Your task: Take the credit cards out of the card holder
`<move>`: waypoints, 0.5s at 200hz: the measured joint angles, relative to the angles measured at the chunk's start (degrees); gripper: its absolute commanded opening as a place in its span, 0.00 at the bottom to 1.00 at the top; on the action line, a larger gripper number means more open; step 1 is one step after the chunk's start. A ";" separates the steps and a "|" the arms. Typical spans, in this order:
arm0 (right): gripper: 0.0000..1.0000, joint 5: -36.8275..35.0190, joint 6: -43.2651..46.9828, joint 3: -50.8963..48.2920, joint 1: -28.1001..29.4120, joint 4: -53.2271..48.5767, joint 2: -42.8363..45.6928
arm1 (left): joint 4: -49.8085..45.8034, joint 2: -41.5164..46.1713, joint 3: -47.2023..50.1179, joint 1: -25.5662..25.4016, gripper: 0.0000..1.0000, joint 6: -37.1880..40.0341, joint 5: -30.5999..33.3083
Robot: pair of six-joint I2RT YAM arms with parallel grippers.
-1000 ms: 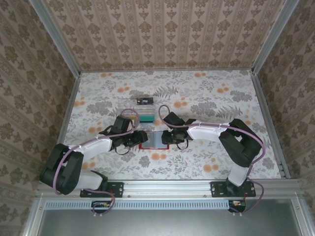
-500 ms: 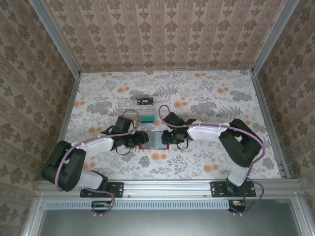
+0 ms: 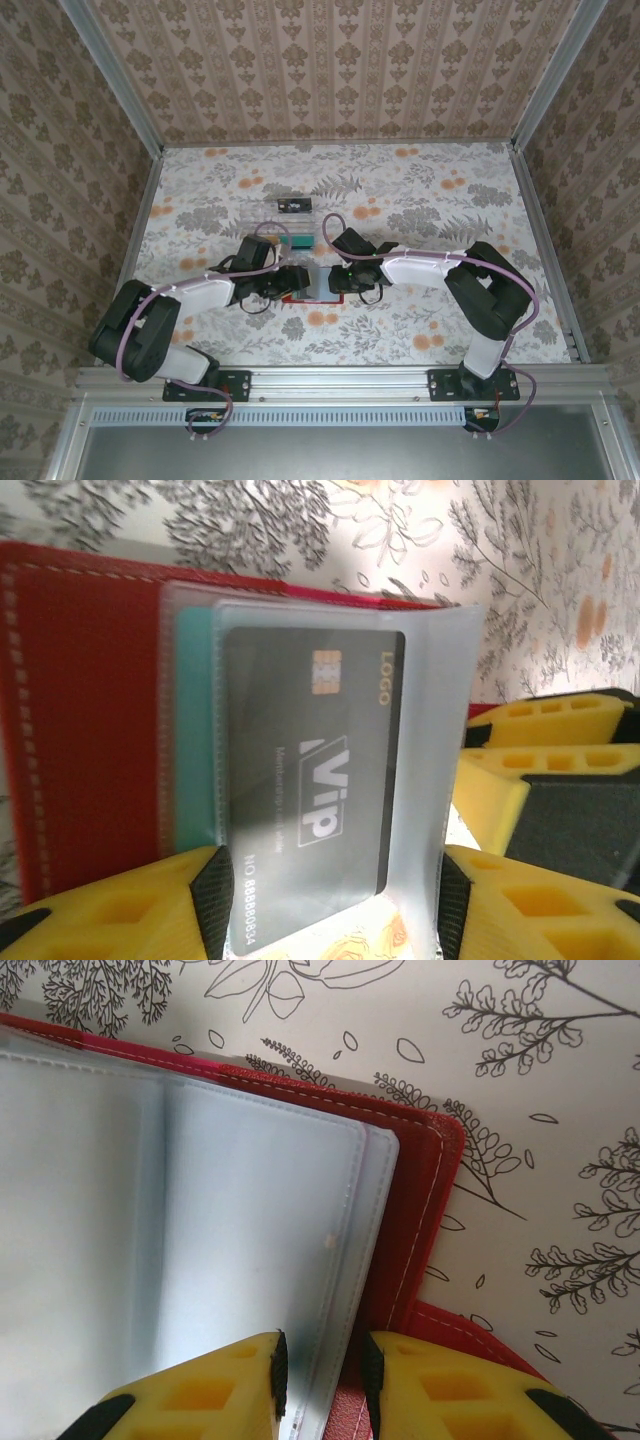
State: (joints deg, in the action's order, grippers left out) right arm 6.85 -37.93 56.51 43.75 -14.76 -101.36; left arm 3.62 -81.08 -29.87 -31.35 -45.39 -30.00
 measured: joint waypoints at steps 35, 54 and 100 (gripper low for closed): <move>0.31 0.00 0.00 0.00 0.00 0.00 0.00 | -0.39 0.00 -0.26 -0.59 0.60 0.00 -0.48; 0.31 0.00 0.00 -0.04 0.00 0.04 0.00 | -1.90 0.02 -1.51 -1.31 0.61 0.39 -0.28; 0.32 -0.09 -0.24 -1.27 0.00 1.36 0.85 | -4.07 0.11 -6.27 -3.43 0.61 1.68 0.17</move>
State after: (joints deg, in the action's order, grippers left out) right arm 6.76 -38.17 55.24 43.75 -13.41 -100.51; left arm -0.45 -80.97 -36.14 -34.79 -43.70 -29.82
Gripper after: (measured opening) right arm 0.318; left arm 0.610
